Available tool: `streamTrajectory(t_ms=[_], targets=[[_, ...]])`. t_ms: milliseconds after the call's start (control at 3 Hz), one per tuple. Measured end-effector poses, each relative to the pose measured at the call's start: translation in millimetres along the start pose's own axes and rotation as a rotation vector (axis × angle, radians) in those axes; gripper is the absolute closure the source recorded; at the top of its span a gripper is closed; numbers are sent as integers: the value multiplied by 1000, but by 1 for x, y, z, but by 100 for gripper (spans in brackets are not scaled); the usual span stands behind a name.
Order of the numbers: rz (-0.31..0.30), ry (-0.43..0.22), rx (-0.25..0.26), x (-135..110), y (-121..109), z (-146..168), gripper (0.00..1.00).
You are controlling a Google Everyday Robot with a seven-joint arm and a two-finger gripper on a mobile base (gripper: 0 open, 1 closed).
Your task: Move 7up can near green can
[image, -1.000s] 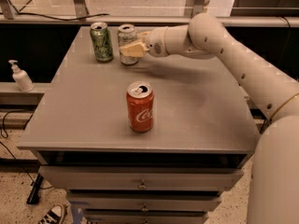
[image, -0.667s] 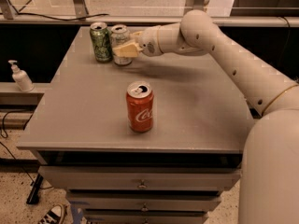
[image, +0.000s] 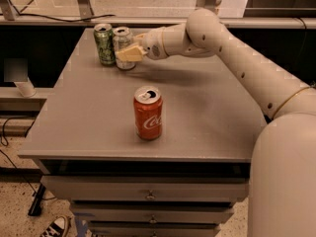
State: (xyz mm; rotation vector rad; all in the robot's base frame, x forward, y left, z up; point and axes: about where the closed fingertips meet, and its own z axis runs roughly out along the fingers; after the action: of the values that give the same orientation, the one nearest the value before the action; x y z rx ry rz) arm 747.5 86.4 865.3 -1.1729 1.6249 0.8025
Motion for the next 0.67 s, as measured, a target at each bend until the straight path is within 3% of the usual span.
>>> streamTrajectory(t_ms=[333,667], targets=[[0,0,0,0,0,0,59],[-54,34,-7,-2,0,1,36]])
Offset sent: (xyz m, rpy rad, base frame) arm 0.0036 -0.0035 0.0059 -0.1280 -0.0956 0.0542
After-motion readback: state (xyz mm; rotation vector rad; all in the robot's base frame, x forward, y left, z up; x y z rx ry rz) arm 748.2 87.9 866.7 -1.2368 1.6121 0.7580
